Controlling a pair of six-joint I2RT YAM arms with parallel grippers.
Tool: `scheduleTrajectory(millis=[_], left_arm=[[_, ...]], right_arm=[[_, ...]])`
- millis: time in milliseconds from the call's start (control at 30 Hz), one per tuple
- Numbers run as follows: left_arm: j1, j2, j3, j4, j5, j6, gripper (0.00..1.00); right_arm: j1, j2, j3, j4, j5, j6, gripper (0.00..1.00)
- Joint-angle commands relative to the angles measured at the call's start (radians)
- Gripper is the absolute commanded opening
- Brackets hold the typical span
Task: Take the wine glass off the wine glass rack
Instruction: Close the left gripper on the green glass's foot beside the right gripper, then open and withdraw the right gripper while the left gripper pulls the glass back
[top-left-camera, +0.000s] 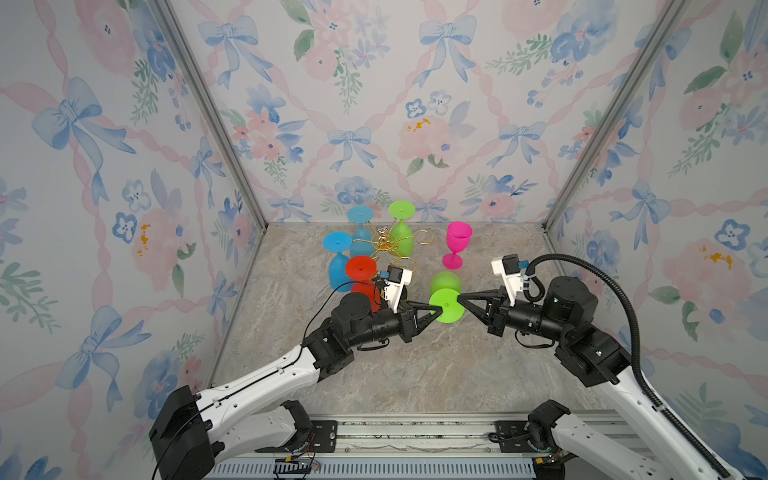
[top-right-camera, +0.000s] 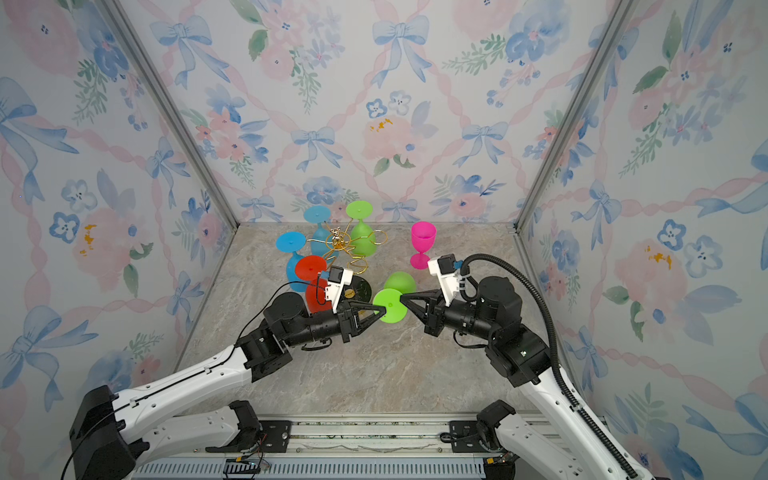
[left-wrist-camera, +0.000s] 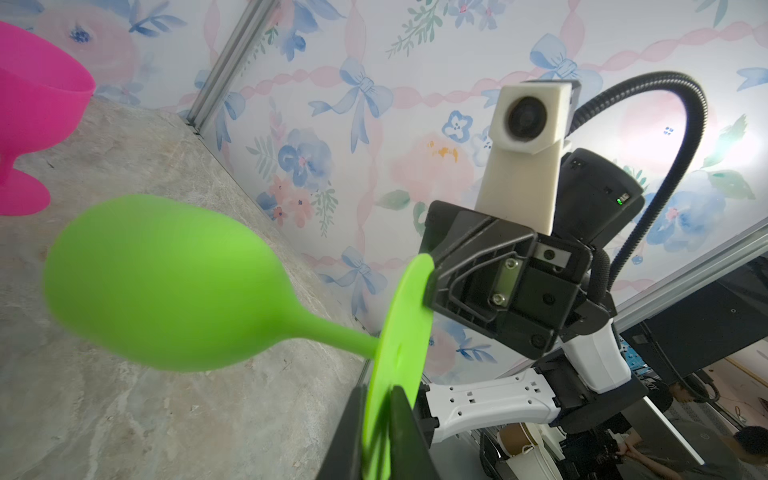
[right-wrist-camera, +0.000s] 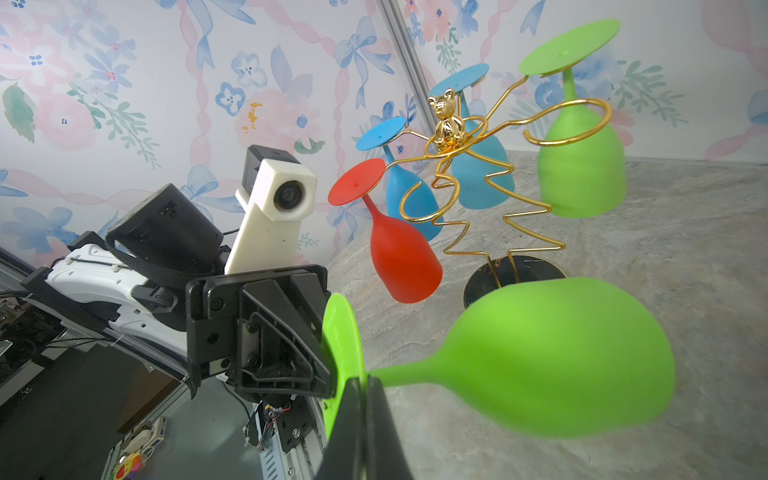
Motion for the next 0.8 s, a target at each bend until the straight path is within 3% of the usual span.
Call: scheduleTrajectory(millis=[0, 400, 667, 767], left_arm=[[-0.005, -0.001, 0.02, 0.035, 0.026, 0.005, 0.09], [-0.002, 0.026, 0.03, 0.035, 0.039, 0.016, 0.01], [-0.004, 0.064, 0.042, 0.035, 0.113, 0.044, 0.0], [-0.007, 0.071, 0.04, 0.034, 0.152, 0.069, 0.0]], right_arm=[[0.009, 0.0, -0.02, 0.008, 0.018, 0.001, 0.01], [0.009, -0.015, 0.038, -0.103, 0.054, -0.033, 0.3], [0.009, -0.062, 0.112, -0.183, 0.142, -0.034, 0.69], [0.008, -0.08, 0.145, -0.221, 0.259, -0.02, 0.78]])
